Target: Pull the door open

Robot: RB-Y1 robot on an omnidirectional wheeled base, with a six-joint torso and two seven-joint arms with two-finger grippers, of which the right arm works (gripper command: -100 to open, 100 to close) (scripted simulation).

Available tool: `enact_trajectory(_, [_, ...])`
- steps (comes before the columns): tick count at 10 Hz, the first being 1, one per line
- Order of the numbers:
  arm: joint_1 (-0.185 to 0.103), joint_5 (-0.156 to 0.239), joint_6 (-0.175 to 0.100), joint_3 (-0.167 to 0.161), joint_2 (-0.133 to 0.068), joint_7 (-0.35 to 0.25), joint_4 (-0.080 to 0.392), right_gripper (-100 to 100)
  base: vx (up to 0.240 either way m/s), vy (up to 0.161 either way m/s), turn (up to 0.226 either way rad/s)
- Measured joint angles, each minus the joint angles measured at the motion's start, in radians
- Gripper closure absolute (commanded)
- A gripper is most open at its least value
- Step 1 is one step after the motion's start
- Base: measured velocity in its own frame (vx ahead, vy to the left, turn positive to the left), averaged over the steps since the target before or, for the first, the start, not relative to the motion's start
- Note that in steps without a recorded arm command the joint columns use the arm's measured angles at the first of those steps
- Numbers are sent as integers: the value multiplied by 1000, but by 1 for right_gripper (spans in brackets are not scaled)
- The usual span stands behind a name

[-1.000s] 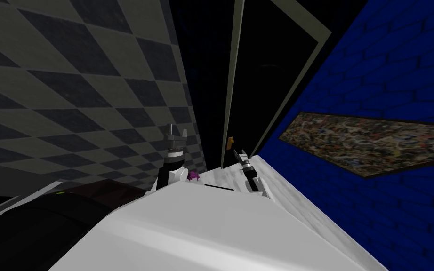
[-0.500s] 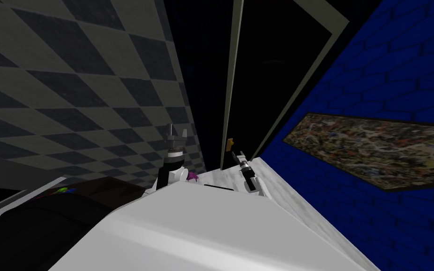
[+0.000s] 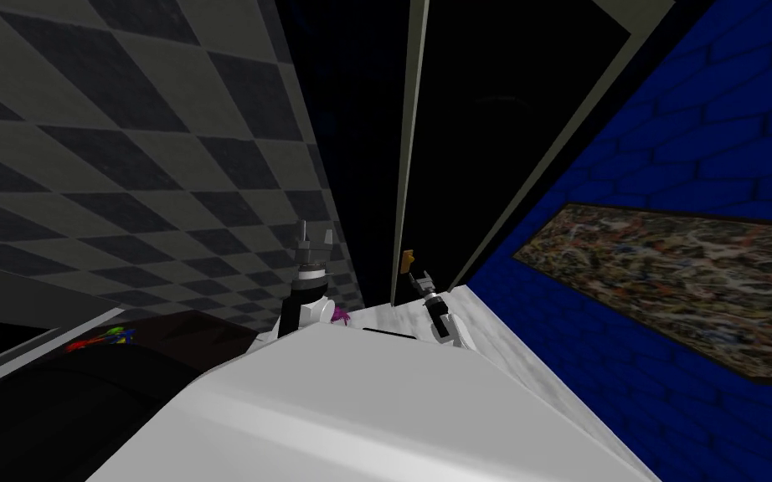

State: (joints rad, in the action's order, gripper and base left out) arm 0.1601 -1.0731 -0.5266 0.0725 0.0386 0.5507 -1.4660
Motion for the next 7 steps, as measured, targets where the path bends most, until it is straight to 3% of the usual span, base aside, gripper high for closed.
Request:
enact_trajectory(2, [-3, -20, 2, 2, 5, 8, 12, -100, 9, -8, 97])
enact_trajectory(5, [-16, 37, 7, 25, -47, 23, 42, -100, -65, 66, 148])
enact_trajectory(7, [-35, 93, -12, 62, -84, 52, 92, -100, -25, 80, 178])
